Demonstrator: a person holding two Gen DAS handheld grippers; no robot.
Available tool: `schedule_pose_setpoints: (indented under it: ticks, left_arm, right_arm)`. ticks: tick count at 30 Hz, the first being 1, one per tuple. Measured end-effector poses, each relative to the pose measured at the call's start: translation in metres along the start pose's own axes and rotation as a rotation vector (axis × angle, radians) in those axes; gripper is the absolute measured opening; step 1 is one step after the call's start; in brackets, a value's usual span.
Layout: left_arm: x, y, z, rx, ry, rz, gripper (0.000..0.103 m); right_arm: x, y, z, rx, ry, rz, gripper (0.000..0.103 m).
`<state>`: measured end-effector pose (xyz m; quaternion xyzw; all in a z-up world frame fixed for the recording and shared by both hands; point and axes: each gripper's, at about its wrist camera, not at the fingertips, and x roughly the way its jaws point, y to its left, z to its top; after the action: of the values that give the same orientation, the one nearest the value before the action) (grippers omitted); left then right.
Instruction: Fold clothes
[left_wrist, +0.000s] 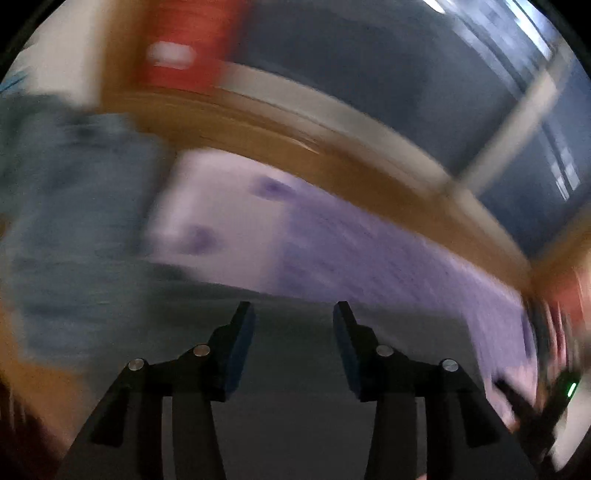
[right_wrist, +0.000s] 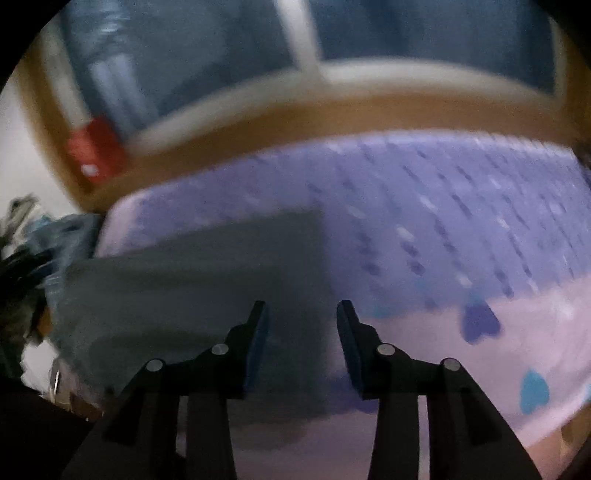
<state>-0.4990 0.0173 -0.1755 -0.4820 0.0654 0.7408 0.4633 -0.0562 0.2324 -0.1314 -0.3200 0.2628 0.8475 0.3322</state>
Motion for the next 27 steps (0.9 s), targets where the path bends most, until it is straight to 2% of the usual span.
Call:
schedule_pose_setpoints:
  ticks: [1, 3, 4, 5, 7, 13, 16, 17, 19, 22, 25, 27]
  left_arm:
    - [0.018, -0.016, 0.000, 0.052, 0.041, -0.026, 0.044]
    - [0.051, -0.044, -0.002, 0.141, 0.128, -0.062, 0.044]
    - [0.063, -0.050, -0.009, 0.165, 0.176, -0.037, 0.044]
    - [0.074, -0.055, -0.015, 0.199, 0.195, 0.010, 0.044]
    - [0.074, -0.064, -0.022, 0.240, 0.137, 0.062, 0.044]
    - [0.075, -0.051, -0.014, 0.093, 0.113, 0.068, 0.044]
    - [0.057, -0.055, -0.018, 0.020, 0.080, 0.070, 0.044]
    - [0.044, -0.062, -0.023, 0.040, 0.054, 0.022, 0.044]
    - [0.017, -0.083, -0.035, 0.139, 0.026, -0.135, 0.044]
    - [-0.009, -0.117, -0.074, 0.329, 0.073, -0.338, 0.044]
    - [0.002, -0.134, -0.112, 0.395, 0.223, -0.423, 0.044]
    - [0.012, -0.137, -0.131, 0.402, 0.304, -0.404, 0.044]
  right_arm:
    - [0.003, 0.018, 0.001, -0.058, -0.003, 0.050, 0.027]
    - [0.017, 0.051, -0.009, -0.181, 0.053, 0.140, 0.027]
    - [0.025, 0.067, -0.015, -0.243, 0.086, 0.183, 0.027]
    - [0.034, 0.075, -0.024, -0.285, 0.141, 0.222, 0.027]
    - [0.053, 0.085, -0.043, -0.355, 0.266, 0.294, 0.027]
    - [0.042, 0.070, -0.059, -0.328, 0.320, 0.337, 0.022]
    - [0.033, 0.064, -0.058, -0.299, 0.338, 0.363, 0.022]
    - [0.029, 0.061, -0.055, -0.283, 0.335, 0.380, 0.022]
    - [0.021, 0.050, -0.039, -0.223, 0.274, 0.386, 0.022]
    - [0.010, 0.032, -0.015, -0.126, 0.172, 0.388, 0.023]
    - [0.029, 0.024, 0.012, -0.134, 0.129, 0.271, 0.024]
    - [0.055, 0.027, 0.031, -0.165, 0.157, 0.218, 0.024]
